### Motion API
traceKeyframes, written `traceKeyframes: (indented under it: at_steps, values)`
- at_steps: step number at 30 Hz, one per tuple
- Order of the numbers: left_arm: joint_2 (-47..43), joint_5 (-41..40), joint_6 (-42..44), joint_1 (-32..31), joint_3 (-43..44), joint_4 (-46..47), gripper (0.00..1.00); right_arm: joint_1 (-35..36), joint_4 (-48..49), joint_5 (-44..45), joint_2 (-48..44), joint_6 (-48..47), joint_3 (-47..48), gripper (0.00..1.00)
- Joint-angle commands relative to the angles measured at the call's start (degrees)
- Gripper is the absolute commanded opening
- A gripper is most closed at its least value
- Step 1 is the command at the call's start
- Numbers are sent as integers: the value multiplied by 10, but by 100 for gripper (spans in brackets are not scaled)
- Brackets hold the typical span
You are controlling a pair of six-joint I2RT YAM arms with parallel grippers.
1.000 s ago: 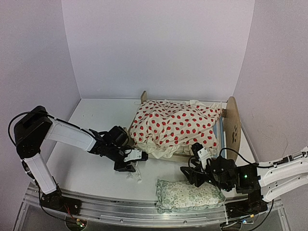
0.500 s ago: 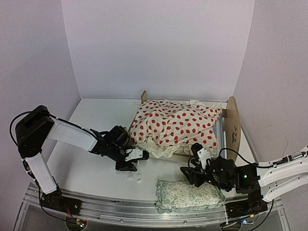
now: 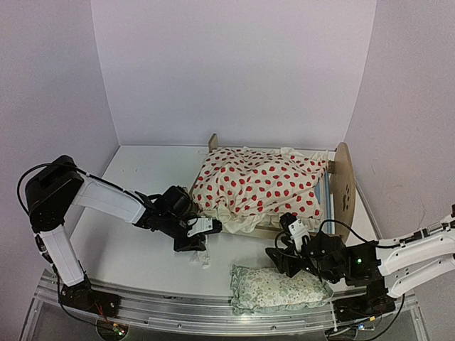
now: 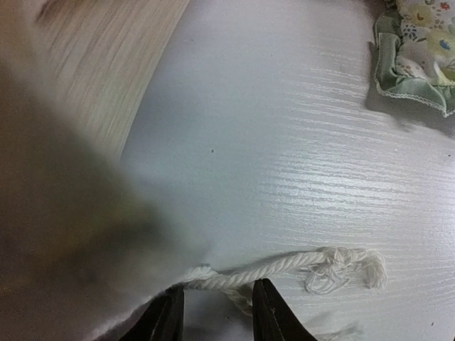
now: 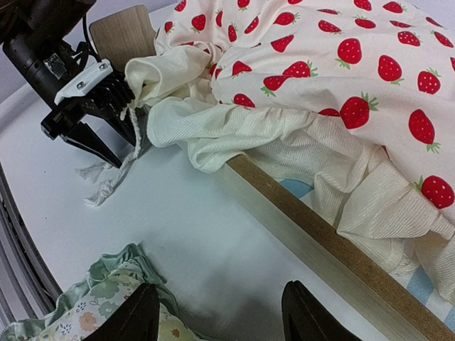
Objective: Set up the pet bed
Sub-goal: Tie the left ropes of the mattress closest to the robot on the bed frame.
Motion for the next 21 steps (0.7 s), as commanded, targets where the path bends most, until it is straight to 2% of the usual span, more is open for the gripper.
traceKeyframes:
  at_steps: [1, 4, 6, 12, 14, 21]
  values:
    - [21, -2, -16, 4, 20, 11, 36, 2, 6, 11, 6, -3, 27, 59]
    - [25, 3, -13, 1, 24, 1, 38, 3, 6, 11, 10, -2, 30, 59]
    - [25, 1, -8, -2, 23, -1, 37, 2, 6, 10, 12, -1, 31, 59]
    - [25, -32, -5, -4, 13, 1, 5, 2, 6, 11, 14, -1, 34, 59]
    - [21, -35, -4, -4, 7, 3, 0, 2, 6, 11, 15, -1, 35, 59]
    - [-28, -27, -16, -4, -19, 28, 0, 2, 7, -11, 39, 2, 58, 59]
